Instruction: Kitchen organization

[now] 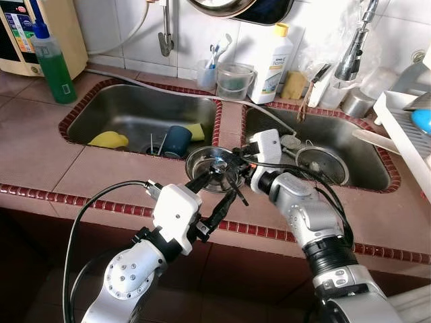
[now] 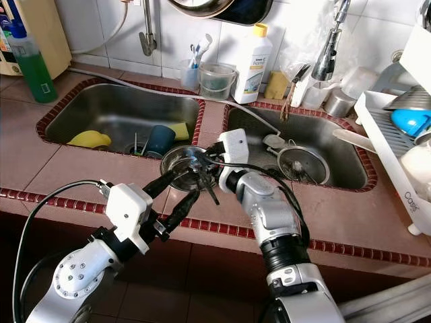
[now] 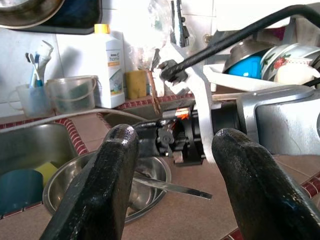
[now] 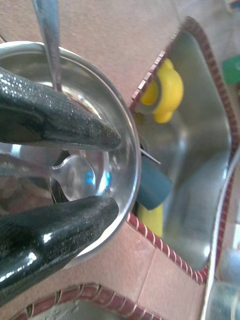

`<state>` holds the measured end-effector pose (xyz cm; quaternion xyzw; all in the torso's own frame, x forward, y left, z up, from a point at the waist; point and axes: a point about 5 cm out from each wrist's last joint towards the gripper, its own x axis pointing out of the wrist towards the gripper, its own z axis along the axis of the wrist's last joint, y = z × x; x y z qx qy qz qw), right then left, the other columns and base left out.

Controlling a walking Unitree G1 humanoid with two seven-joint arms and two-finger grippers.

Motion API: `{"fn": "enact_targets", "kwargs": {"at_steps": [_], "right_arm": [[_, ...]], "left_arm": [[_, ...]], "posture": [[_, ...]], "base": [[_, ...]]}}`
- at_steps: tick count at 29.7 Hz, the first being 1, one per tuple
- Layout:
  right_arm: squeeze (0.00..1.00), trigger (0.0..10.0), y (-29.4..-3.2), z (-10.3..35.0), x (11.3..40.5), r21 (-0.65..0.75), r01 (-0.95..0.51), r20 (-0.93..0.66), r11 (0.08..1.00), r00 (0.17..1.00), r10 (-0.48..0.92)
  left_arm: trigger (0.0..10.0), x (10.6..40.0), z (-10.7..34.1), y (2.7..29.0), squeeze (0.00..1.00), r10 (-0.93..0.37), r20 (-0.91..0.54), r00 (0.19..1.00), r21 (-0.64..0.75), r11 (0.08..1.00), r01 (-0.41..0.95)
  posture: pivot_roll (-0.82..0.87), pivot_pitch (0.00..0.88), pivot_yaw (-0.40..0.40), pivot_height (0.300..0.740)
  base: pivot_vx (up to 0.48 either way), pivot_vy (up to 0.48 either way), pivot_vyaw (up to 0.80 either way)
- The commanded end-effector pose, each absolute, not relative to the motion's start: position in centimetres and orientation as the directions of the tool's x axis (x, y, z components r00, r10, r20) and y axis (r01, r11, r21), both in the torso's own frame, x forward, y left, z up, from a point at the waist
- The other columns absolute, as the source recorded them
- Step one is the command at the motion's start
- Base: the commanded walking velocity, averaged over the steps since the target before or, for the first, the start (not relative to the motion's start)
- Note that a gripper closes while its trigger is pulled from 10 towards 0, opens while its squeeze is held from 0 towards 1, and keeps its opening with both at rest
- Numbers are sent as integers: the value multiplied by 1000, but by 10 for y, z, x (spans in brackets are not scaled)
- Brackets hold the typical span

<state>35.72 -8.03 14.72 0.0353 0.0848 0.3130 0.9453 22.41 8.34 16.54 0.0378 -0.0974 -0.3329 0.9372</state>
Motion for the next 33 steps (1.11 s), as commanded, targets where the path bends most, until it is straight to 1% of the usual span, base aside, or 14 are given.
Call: {"fn": "enact_targets", "kwargs": {"at_steps": [1, 9, 10, 11, 12, 13, 16, 20, 26, 33], "right_arm": [[0, 10000, -82, 148, 355, 99, -589, -146, 802, 789, 597], [0, 10000, -82, 139, 351, 124, -584, -182, 802, 782, 597], [200, 10000, -83, 136, 350, 148, -583, -192, 799, 775, 602], [200, 10000, -83, 136, 350, 148, -583, -192, 799, 775, 602], [965, 10000, -84, 135, 349, 152, -579, -194, 801, 777, 598], [1000, 10000, -84, 135, 348, 168, -583, -191, 795, 772, 606], [1000, 10000, -84, 135, 348, 183, -584, -193, 791, 768, 611], [1000, 10000, -85, 134, 348, 177, -576, -200, 798, 773, 602], [1000, 10000, -88, 133, 348, 182, -571, -216, 800, 771, 599], [1000, 10000, -91, 131, 351, 175, -572, -247, 801, 762, 598]], "left_arm": [[10000, 221, 171, 79, 0, -641, 174, 748, 141, 768, 625], [10000, 217, 166, 82, 0, -659, 150, 737, 162, 752, 639], [10000, 217, 164, 85, 0, -669, 135, 731, 192, 741, 643], [10000, 217, 164, 85, 0, -669, 135, 731, 192, 741, 643], [10000, 217, 164, 86, 0, -673, 131, 727, 199, 737, 646], [10000, 217, 165, 87, 0, -678, 128, 724, 208, 732, 649], [10000, 217, 165, 90, 0, -694, 116, 710, 241, 713, 658], [10000, 216, 166, 90, 0, -702, 113, 703, 250, 705, 664], [10000, 208, 166, 91, 0, -751, 84, 654, 269, 650, 711], [10000, 205, 169, 91, 0, -766, 80, 638, 279, 631, 723]], "posture": [[-97, 59, -124, 732], [-94, 62, -132, 732], [-94, 63, -135, 732], [-94, 63, -135, 732], [-94, 63, -135, 732], [-94, 61, -136, 732], [-94, 60, -134, 732], [-96, 57, -134, 732], [-92, 55, -135, 732], [-86, 58, -138, 732]], "base": [[0, 0, 0], [0, 0, 0], [0, 0, 0], [0, 0, 0], [0, 0, 0], [0, 0, 0], [0, 0, 0], [0, 0, 0], [0, 0, 0], [0, 0, 0]]}}
